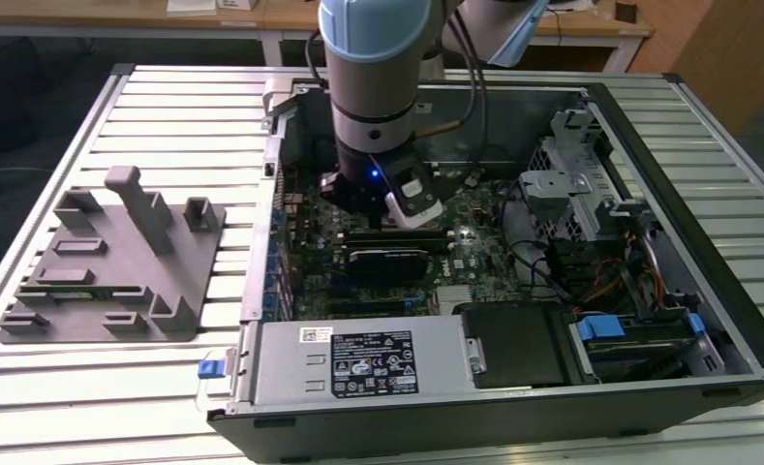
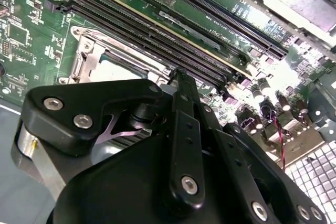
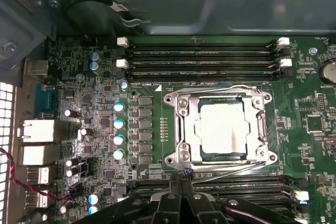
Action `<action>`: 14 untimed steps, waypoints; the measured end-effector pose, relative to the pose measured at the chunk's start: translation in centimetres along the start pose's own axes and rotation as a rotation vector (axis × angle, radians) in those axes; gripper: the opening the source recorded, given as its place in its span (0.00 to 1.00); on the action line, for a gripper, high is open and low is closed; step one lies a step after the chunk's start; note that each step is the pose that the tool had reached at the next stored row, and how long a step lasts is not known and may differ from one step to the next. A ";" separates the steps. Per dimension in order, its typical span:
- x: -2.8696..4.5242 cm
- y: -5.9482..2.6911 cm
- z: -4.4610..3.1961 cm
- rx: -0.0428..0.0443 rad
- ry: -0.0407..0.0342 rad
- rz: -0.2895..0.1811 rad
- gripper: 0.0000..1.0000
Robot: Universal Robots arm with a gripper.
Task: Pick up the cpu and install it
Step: 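Install the second cpu locking lever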
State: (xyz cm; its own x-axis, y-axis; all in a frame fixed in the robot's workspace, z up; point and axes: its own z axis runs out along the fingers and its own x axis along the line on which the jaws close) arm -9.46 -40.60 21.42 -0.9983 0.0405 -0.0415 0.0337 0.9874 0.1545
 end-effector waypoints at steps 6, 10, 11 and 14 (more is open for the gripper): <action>0.16 -0.08 0.44 -0.0081 0.0004 0.000 0.11; 0.23 -0.14 0.58 -0.0164 0.0006 0.001 0.11; 0.24 -0.16 0.62 -0.0194 0.0007 0.001 0.11; 0.24 -0.34 0.68 -0.0301 0.0010 0.001 0.11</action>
State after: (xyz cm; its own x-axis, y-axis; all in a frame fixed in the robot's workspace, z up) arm -9.68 -40.83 20.69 -0.9983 0.0416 -0.0403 0.0335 0.9823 0.1842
